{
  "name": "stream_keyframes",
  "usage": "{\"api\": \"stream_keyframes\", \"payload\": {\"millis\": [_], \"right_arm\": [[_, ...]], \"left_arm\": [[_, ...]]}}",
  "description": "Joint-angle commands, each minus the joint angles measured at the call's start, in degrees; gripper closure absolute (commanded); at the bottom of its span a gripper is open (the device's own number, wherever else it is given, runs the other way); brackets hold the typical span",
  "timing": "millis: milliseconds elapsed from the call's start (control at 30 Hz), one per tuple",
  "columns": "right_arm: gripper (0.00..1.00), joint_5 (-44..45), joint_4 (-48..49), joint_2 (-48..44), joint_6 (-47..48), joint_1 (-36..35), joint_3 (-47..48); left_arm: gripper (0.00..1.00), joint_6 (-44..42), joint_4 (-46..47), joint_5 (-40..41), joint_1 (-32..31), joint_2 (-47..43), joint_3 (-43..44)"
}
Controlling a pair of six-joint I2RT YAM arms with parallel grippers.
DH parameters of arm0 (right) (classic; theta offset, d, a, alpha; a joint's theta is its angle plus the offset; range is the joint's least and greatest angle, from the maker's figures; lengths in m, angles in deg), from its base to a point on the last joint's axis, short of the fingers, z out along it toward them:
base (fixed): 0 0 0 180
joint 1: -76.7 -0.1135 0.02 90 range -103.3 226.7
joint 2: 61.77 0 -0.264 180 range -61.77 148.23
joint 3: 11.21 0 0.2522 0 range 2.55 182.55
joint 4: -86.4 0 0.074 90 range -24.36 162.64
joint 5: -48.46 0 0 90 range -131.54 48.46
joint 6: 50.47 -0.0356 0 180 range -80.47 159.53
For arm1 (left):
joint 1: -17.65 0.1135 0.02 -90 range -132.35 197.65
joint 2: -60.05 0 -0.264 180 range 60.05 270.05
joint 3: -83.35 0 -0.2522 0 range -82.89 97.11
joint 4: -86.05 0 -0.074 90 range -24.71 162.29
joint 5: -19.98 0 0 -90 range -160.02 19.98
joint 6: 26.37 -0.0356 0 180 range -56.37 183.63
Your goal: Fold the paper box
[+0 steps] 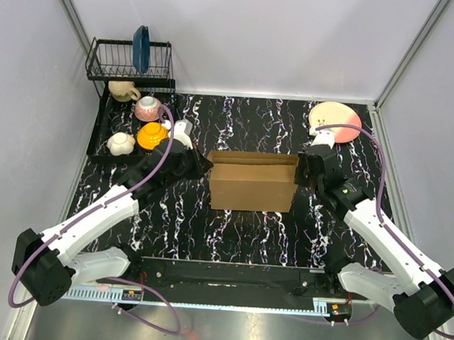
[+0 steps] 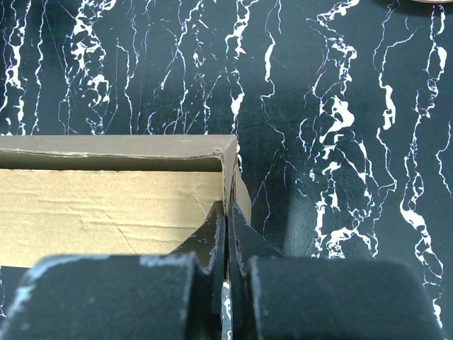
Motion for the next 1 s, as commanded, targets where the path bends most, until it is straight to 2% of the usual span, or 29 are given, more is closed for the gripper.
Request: {"api": "stream_keyframes", "payload": {"millis": [0, 633, 967], "right_arm": [[1.00, -1.8, -3.0, 0.2, -0.1, -1.3, -0.5], [1.00, -1.9, -3.4, -0.6, -0.4, -1.3, -1.1], [1.00, -2.1, -3.3, -0.3, -0.5, -1.4, -1.3]], "left_arm": [[1.00, -5.4, -1.2, 2.4, -1.2, -2.1, -0.8], [1.00, -12.6, -0.2, 8.3, -1.2, -4.7, -3.3], [1.00, -14.0, 0.3, 8.7, -1.2, -5.7, -3.0]]}}
